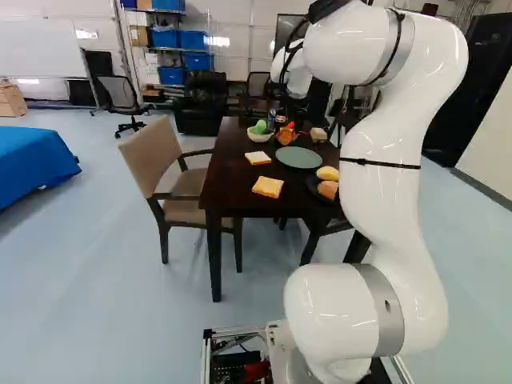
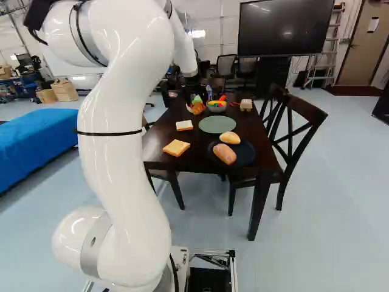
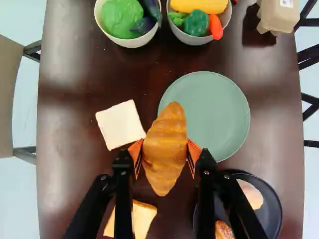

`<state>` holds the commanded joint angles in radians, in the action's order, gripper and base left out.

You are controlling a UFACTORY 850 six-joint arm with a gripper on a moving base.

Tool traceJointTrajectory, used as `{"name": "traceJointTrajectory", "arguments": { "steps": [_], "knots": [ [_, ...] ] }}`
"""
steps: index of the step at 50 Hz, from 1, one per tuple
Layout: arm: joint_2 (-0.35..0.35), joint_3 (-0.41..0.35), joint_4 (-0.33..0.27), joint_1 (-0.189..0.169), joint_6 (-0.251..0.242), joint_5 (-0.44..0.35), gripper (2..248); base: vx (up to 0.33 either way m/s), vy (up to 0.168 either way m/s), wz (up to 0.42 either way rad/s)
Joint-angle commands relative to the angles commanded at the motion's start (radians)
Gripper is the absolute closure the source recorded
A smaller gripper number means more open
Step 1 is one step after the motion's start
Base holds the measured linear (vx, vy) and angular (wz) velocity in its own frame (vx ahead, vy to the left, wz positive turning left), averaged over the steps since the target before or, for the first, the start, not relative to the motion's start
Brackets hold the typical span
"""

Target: Move the croissant to the empty plate

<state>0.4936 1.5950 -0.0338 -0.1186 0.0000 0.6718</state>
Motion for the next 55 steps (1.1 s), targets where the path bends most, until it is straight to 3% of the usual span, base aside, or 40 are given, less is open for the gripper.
{"name": "traceJointTrajectory", "arguments": {
  "steps": [55],
  "knots": [
    [0.16,0.131,0.0,-0.13,0.0,0.0,117,0.0,0.0,0.0]
  ]
}}
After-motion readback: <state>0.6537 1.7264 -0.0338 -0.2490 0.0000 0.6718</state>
